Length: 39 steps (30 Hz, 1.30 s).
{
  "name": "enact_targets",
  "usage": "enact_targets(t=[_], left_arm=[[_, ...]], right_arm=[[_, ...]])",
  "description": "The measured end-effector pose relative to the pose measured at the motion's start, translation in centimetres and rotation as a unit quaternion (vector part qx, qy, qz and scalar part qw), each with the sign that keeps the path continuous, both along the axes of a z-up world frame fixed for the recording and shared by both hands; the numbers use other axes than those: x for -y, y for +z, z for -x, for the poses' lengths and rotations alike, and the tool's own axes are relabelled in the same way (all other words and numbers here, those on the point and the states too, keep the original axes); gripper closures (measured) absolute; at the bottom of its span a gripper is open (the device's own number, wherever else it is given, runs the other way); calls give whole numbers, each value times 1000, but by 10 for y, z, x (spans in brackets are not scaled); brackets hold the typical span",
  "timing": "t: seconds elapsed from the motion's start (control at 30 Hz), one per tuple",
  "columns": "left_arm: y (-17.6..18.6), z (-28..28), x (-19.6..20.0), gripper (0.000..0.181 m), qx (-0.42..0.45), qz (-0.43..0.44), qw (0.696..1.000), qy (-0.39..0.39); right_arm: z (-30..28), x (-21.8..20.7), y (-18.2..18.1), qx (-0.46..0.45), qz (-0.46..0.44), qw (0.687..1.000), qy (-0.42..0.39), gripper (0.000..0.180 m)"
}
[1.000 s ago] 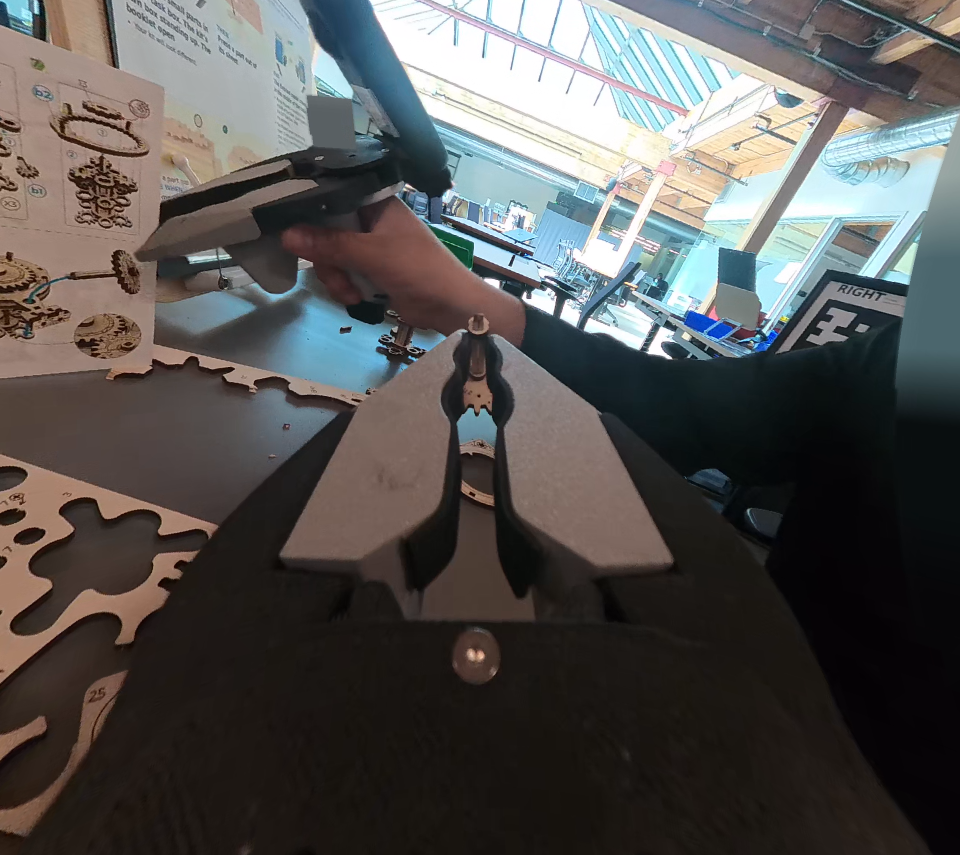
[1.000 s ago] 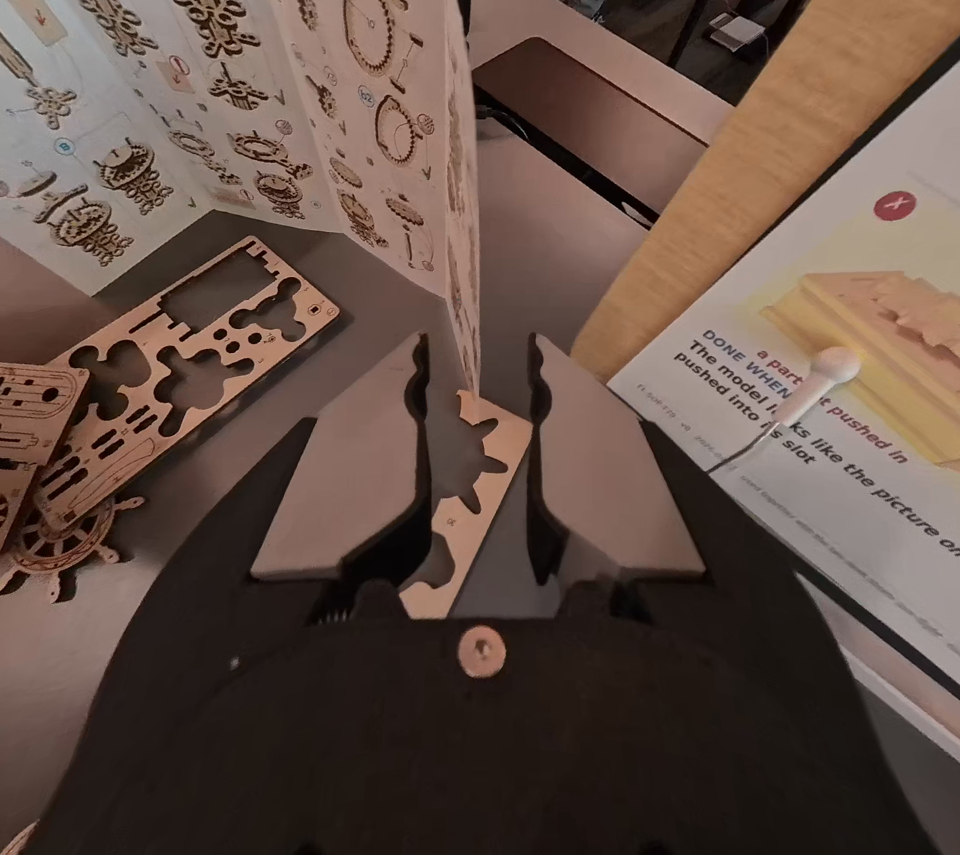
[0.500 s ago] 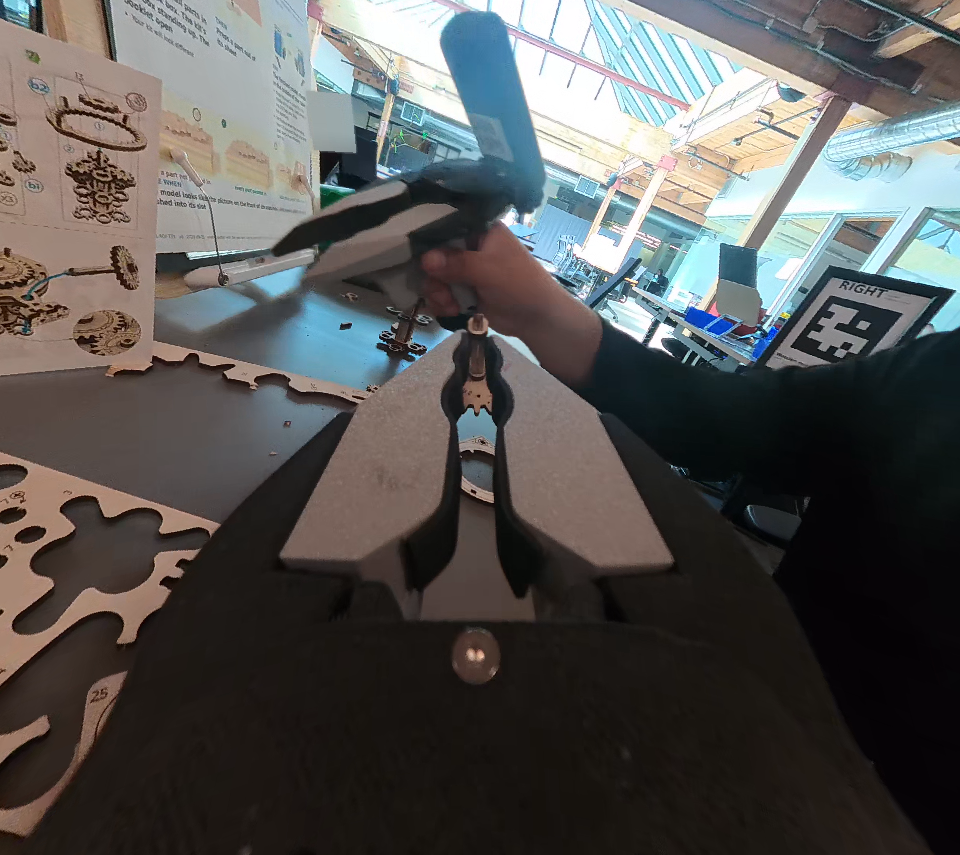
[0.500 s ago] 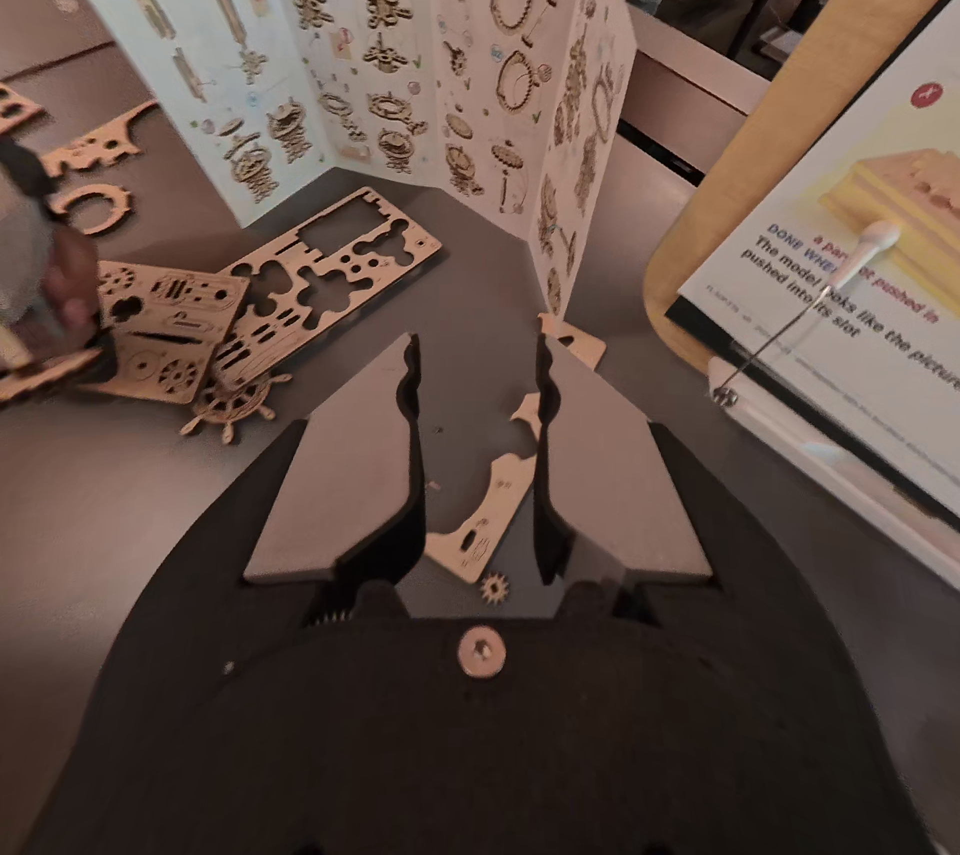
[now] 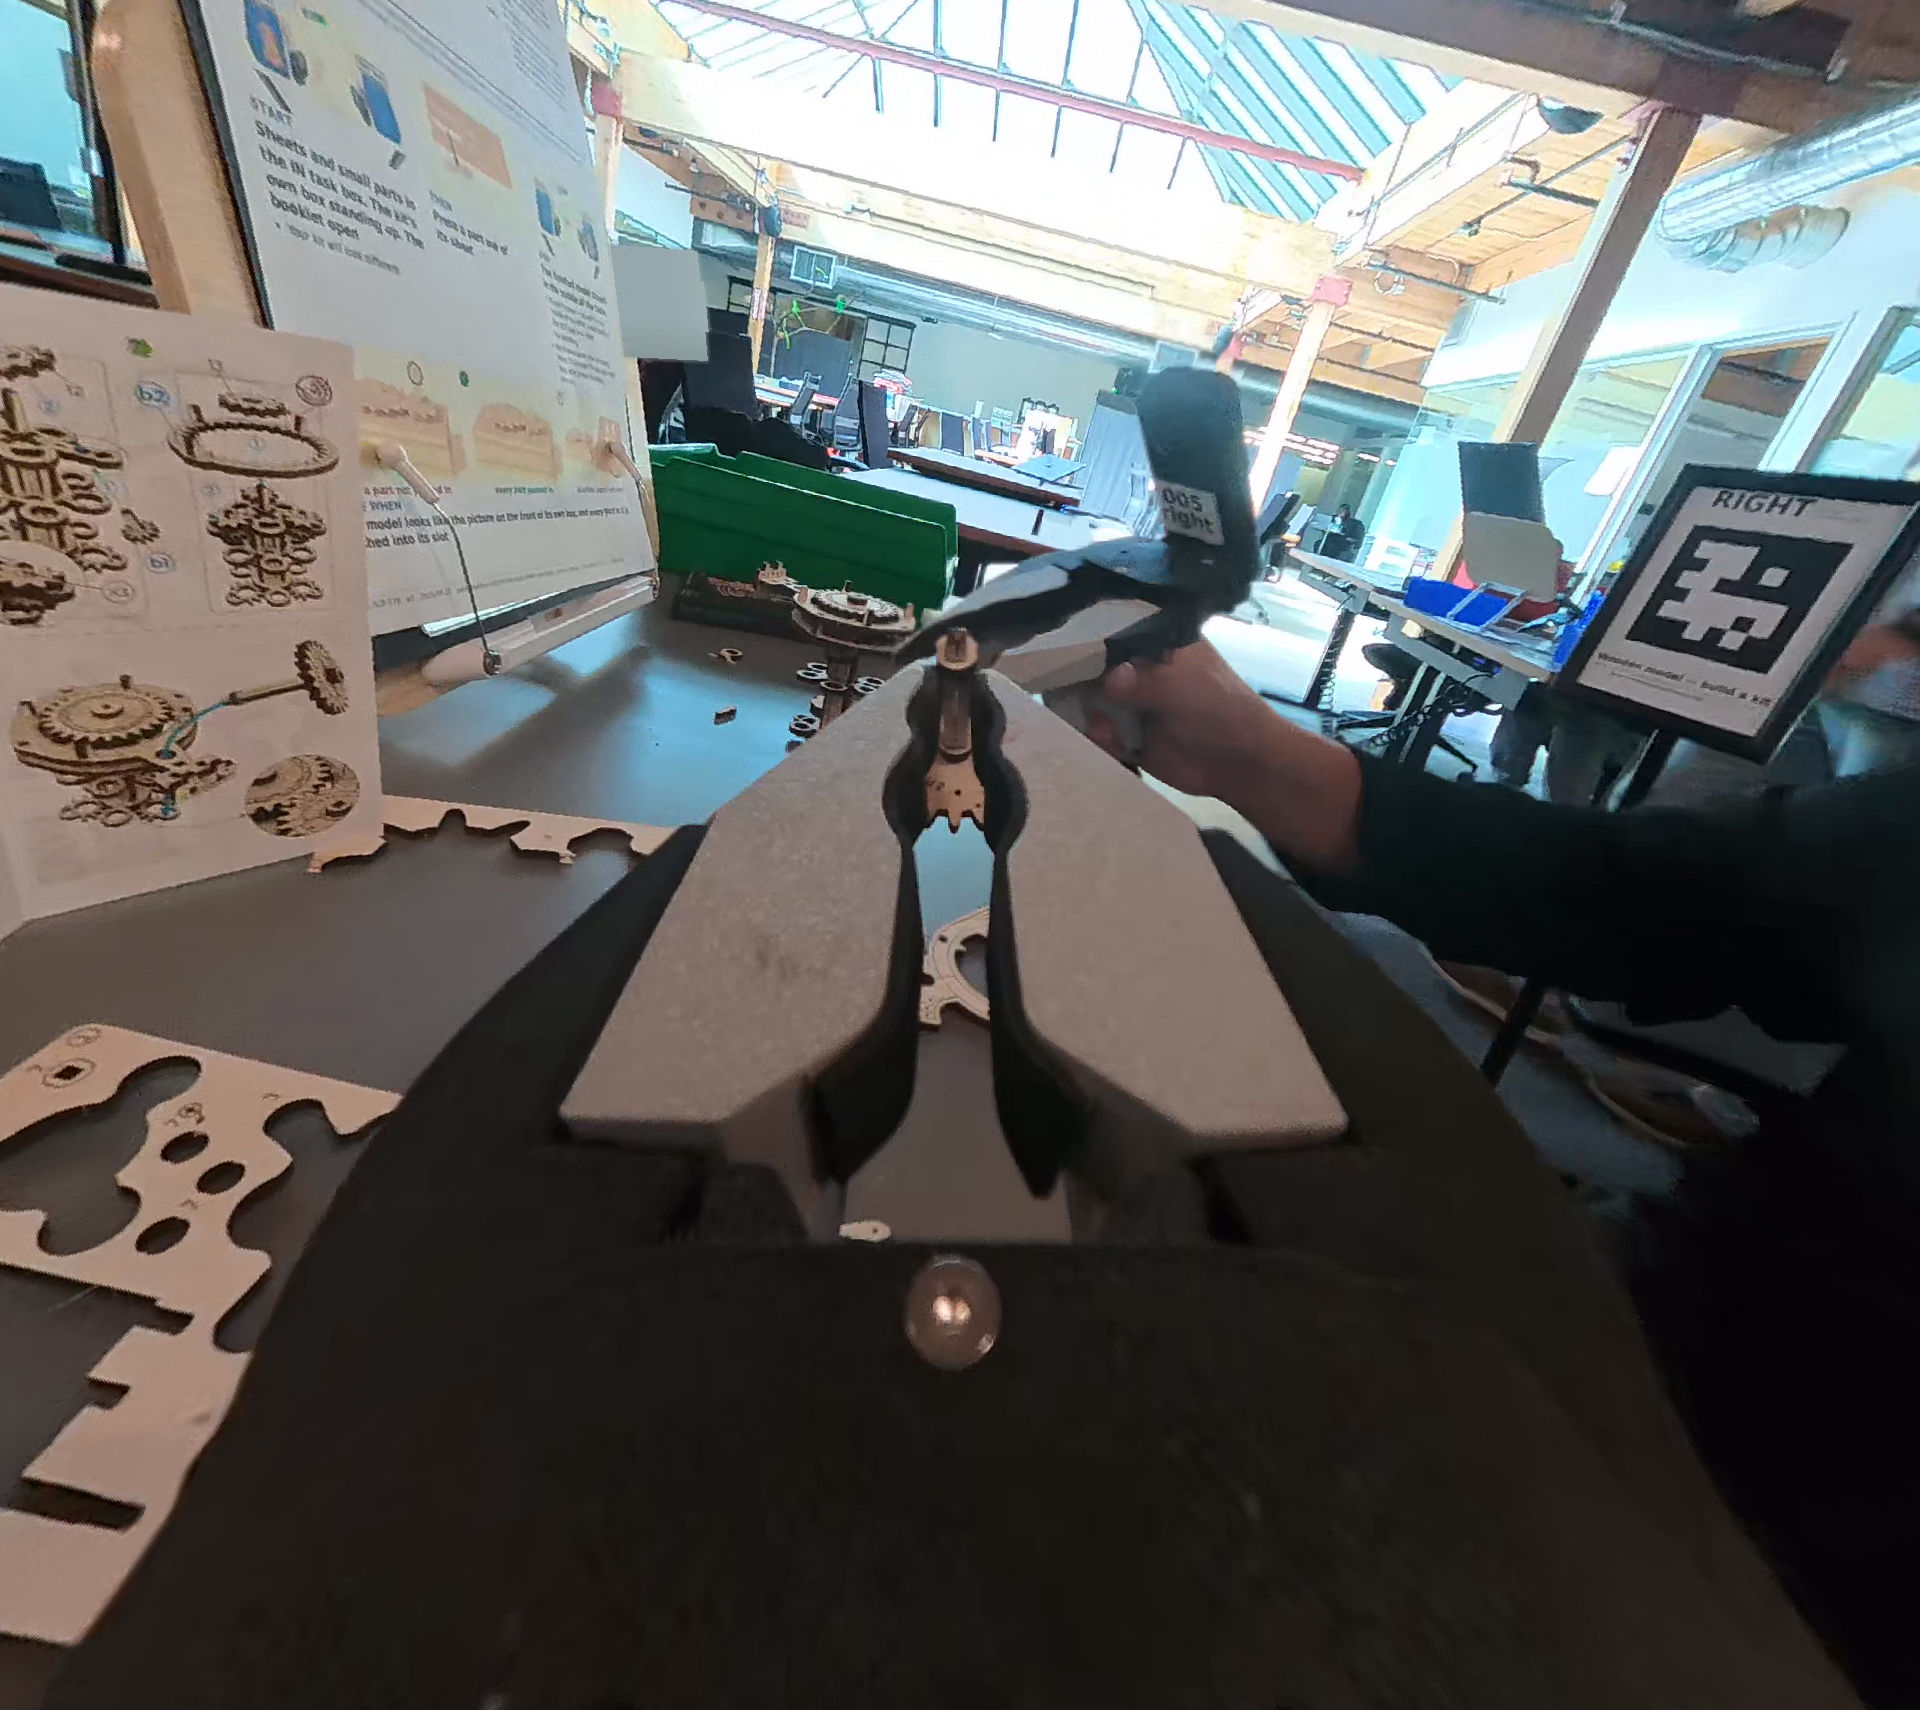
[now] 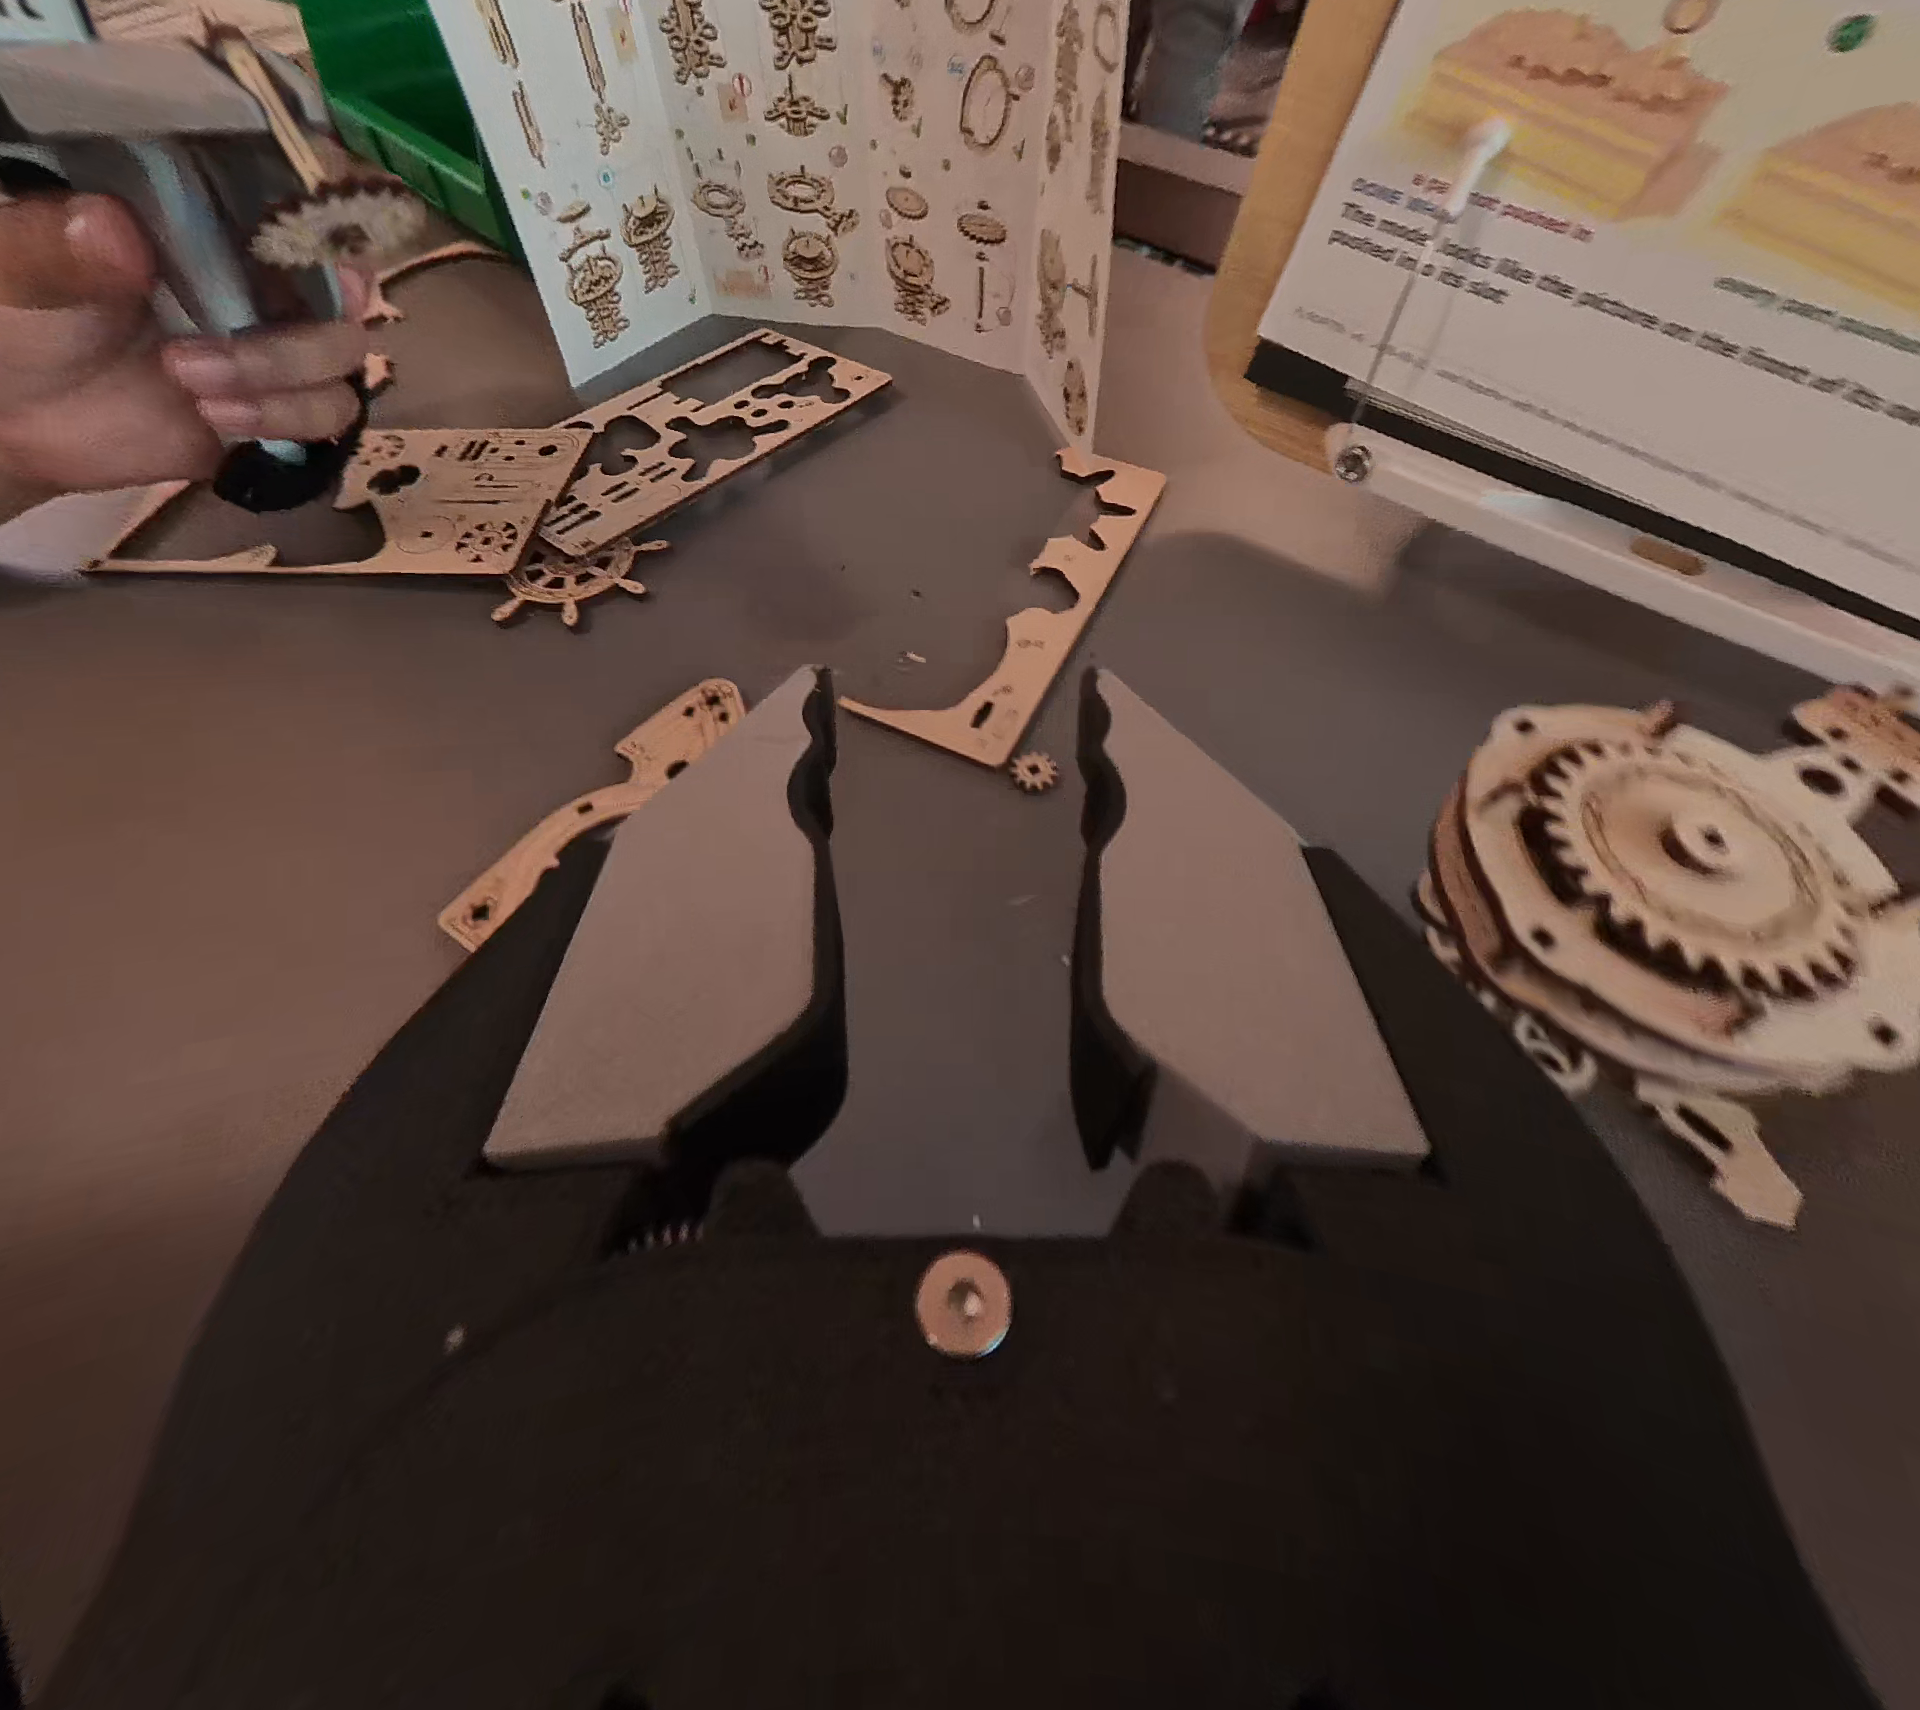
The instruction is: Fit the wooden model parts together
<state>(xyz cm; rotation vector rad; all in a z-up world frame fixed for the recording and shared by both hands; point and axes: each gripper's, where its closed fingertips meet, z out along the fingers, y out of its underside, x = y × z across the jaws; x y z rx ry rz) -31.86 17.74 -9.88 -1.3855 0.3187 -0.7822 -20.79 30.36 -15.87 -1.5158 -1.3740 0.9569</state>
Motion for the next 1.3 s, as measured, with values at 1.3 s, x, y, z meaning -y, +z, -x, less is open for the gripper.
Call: enact_targets(t=[1.3], left_arm=[[-33, -5, -7, 178, -54, 87, 994, 26]], right_arm=[[3, 33, -23, -8, -107, 992, 73, 129]])
